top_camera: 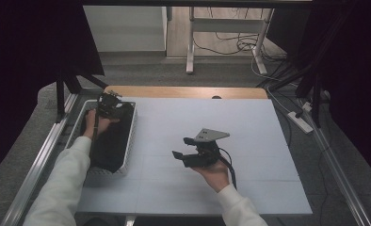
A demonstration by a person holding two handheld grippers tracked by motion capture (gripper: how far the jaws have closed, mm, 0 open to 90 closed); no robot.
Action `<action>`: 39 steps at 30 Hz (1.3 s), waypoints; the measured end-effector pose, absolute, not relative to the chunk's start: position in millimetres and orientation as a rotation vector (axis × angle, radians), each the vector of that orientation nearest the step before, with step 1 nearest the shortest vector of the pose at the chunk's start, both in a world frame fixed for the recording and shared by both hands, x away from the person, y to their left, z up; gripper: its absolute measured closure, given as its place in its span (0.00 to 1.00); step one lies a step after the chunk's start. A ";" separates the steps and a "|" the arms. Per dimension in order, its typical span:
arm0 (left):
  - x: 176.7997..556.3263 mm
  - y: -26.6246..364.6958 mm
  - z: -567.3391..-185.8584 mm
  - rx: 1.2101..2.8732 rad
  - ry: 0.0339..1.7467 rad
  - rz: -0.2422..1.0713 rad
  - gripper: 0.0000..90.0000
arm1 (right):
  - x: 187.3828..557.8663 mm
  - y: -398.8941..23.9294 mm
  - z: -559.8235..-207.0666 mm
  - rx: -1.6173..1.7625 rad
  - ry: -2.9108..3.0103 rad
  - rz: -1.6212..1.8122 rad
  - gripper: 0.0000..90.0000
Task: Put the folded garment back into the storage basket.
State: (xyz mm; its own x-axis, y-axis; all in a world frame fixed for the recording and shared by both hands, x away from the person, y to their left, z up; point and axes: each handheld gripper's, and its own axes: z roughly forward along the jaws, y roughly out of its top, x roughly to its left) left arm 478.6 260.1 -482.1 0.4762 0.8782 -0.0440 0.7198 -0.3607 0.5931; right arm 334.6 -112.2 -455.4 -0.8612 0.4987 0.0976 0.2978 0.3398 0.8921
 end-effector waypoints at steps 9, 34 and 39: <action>470.5 266.1 -470.3 2.154 1.309 0.397 0.98 | 334.5 -125.4 -455.7 0.752 2.387 1.535 0.35; 345.7 292.7 -427.5 1.982 1.170 0.429 0.98 | 327.8 -201.2 -476.3 0.820 2.399 1.430 0.35; 316.7 297.7 -432.5 1.971 1.166 0.427 0.98 | 325.7 -216.1 -482.0 0.842 2.404 1.407 0.35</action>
State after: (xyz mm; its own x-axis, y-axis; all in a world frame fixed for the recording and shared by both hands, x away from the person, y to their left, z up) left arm 316.7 297.7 -432.5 0.5202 0.8480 -0.1012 0.5820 -0.2652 0.7688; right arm 325.7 -216.1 -482.0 -0.8079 0.5831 0.0860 0.3606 0.3735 0.8547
